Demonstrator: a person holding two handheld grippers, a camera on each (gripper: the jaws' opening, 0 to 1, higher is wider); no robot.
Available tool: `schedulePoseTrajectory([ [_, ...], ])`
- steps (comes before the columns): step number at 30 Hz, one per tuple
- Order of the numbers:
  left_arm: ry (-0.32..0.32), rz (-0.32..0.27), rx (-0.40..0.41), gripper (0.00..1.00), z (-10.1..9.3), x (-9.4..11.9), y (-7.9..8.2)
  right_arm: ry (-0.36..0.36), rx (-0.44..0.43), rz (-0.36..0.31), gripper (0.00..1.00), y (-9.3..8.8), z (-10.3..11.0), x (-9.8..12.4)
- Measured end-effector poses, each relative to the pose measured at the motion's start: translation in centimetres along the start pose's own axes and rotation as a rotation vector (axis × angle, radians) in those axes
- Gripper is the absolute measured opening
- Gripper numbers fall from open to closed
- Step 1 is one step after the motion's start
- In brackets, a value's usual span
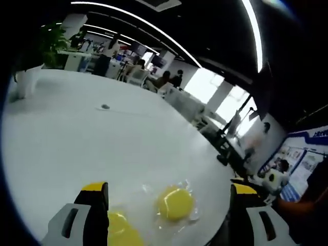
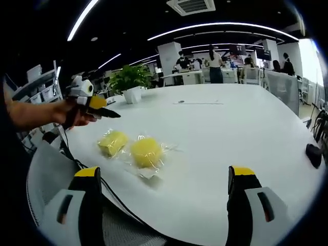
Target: Compare the silicone blocks by pressing each to a similar depth, holding the contact briefly, and releasing to observe deformation and rebound differences across the visible hardness samples.
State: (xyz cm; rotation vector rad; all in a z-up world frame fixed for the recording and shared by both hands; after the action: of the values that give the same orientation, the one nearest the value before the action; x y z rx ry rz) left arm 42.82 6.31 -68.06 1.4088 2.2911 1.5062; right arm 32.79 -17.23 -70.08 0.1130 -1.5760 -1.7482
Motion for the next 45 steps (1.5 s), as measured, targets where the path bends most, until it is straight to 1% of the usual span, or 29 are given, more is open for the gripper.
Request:
schedulePoseTrajectory([
  [3, 0.01, 0.016, 0.025, 1.0, 0.3, -0.9, -0.4, -0.001, -0.001, -0.002, 0.96, 0.0, 0.0, 0.1],
  [6, 0.026, 0.048, 0.057, 1.0, 0.8, -2.0, -1.0, -0.004, -0.005, -0.004, 0.96, -0.1, -0.1, 0.2],
  [9, 0.038, 0.076, 0.058, 1.0, 1.2, -2.9, -1.4, -0.006, -0.011, -0.004, 0.96, -0.1, -0.2, 0.4],
  [12, 0.043, 0.087, 0.055, 0.98, 1.4, -3.8, -1.6, -0.009, -0.016, -0.005, 0.96, -0.2, -0.4, 0.4],
  [13, 0.046, 0.108, 0.067, 0.97, 1.6, -4.3, -2.0, -0.011, -0.021, -0.006, 0.96, -0.3, -0.4, 0.4],
  [15, 0.046, 0.124, 0.076, 0.97, 1.7, -4.9, -2.4, -0.012, -0.025, -0.011, 0.96, -0.2, -0.4, 0.5],
  [18, 0.056, 0.157, 0.11, 0.92, 2.1, -5.7, -3.1, -0.009, -0.025, -0.008, 0.96, -0.3, -0.4, 0.4],
  [20, 0.056, 0.149, 0.126, 0.91, 2.2, -6.3, -3.1, -0.008, -0.026, -0.007, 0.96, -0.2, -0.4, 0.3],
  [23, 0.069, 0.169, 0.167, 0.84, 2.7, -7.1, -3.8, -0.008, -0.03, -0.011, 0.96, 0.0, -0.4, 0.3],
  [25, 0.064, 0.173, 0.172, 0.82, 2.6, -7.3, -4.0, -0.007, -0.031, -0.01, 0.96, 0.0, -0.4, 0.2],
  [27, 0.074, 0.183, 0.183, 0.78, 3.0, -7.7, -4.3, -0.005, -0.032, -0.01, 0.96, 0.1, -0.3, 0.2],
  [28, 0.071, 0.182, 0.194, 0.75, 3.0, -7.8, -4.3, -0.003, -0.03, -0.009, 0.96, 0.1, -0.2, 0.1],
  [29, 0.072, 0.18, 0.199, 0.67, 3.0, -7.8, -4.3, -0.002, -0.03, -0.008, 0.96, 0.1, -0.2, 0.1],
  [31, 0.102, 0.178, 0.202, 0.58, 3.4, -8.0, -4.3, -0.003, -0.035, -0.011, 0.96, 0.1, -0.2, 0.1],
  [32, 0.102, 0.182, 0.203, 0.54, 3.4, -8.1, -4.4, -0.004, -0.038, -0.013, 0.96, 0.2, -0.2, 0.1],
  [33, 0.099, 0.184, 0.214, 0.52, 3.5, -8.2, -4.5, -0.005, -0.04, -0.016, 0.96, 0.2, -0.2, 0.1],
  [34, 0.082, 0.19, 0.254, 0.52, 3.2, -8.4, -4.7, -0.005, -0.041, -0.017, 0.96, 0.2, -0.2, 0.1],
  [36, 0.083, 0.194, 0.257, 0.49, 3.2, -8.6, -4.8, -0.003, -0.042, -0.016, 0.96, 0.1, -0.1, 0.1],
  [38, 0.082, 0.213, 0.262, 0.4, 3.2, -8.9, -5.2, -0.003, -0.047, -0.015, 0.96, -0.1, -0.1, 0.0],
  [40, 0.078, 0.214, 0.265, 0.26, 3.0, -9.1, -5.4, -0.004, -0.05, -0.015, 0.96, -0.2, -0.1, 0.1],
  [42, 0.083, 0.199, 0.236, 0.23, 3.5, -9.2, -5.3, -0.005, -0.06, -0.016, 0.96, -0.4, -0.1, 0.2],
  [43, 0.086, 0.203, 0.249, 0.23, 3.5, -9.2, -5.5, -0.005, -0.062, -0.016, 0.96, -0.6, -0.1, 0.2],
  [44, 0.082, 0.207, 0.287, 0.23, 3.4, -9.3, -5.6, -0.004, -0.062, -0.011, 0.96, -0.9, 0.1, 0.2],
  [45, 0.076, 0.215, 0.29, 0.22, 3.4, -9.3, -5.7, -0.004, -0.062, -0.008, 0.96, -1.1, 0.2, 0.2],
])
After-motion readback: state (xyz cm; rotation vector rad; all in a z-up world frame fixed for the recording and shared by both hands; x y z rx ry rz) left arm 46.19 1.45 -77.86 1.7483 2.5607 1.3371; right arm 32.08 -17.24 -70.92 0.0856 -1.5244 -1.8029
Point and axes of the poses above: the point that each gripper's makers call its tool centre point, and the gripper's own axes: x roughly backward along the fingers, z roughly to its left, y roughly out of its top, the point moved 2 cm from there along x, roughly backward along the fingers, and after that the axes turned 2 degrees about -x, right-handed, at the moved point
